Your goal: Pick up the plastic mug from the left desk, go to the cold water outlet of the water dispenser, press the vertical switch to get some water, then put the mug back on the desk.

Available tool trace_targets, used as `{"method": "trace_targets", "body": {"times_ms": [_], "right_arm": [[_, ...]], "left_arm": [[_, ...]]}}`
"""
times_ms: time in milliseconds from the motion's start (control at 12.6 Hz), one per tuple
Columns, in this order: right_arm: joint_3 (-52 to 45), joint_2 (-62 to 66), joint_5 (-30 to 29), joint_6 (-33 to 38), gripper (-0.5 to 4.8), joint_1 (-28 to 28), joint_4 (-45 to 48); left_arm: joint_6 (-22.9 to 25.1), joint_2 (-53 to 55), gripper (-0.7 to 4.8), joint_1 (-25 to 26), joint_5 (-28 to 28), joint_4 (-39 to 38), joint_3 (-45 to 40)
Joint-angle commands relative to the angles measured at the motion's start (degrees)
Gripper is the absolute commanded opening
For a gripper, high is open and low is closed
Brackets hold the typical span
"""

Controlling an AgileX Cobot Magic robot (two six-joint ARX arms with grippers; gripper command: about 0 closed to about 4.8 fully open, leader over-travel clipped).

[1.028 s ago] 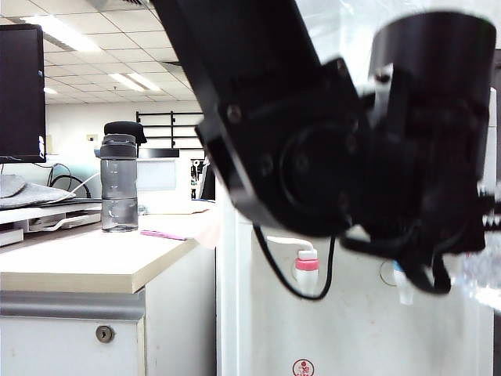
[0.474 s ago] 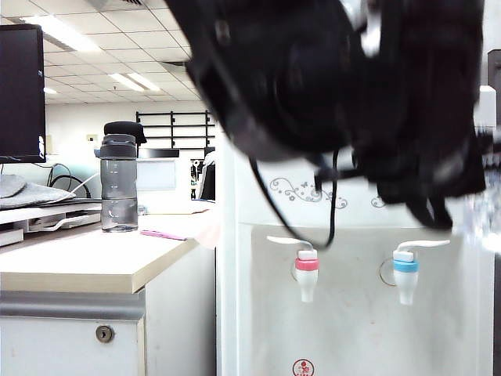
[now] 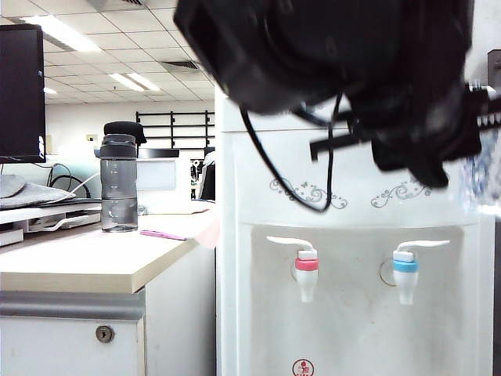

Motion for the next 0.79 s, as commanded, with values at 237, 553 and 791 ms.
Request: {"method": "trace_targets", "body": {"times_ms": [237, 553, 791], "right_arm": [[0.2, -2.1, 0.0, 0.3, -0.01, 0.1, -5.1], [0.2, -2.1, 0.0, 0.3, -0.01, 0.1, -5.3], [0.1, -2.1, 0.0, 0.3, -0.01, 0.1, -5.3]], "left_arm": [[-0.8, -4.2, -0.05, -0.1, -1.0, 0.3, 0.4], [-0.8, -8.3, -0.05, -0.1, -1.2, -2.4, 0.4], [-0.8, -12.1, -0.05, 0.0, -1.4, -4.9, 0.4]]}}
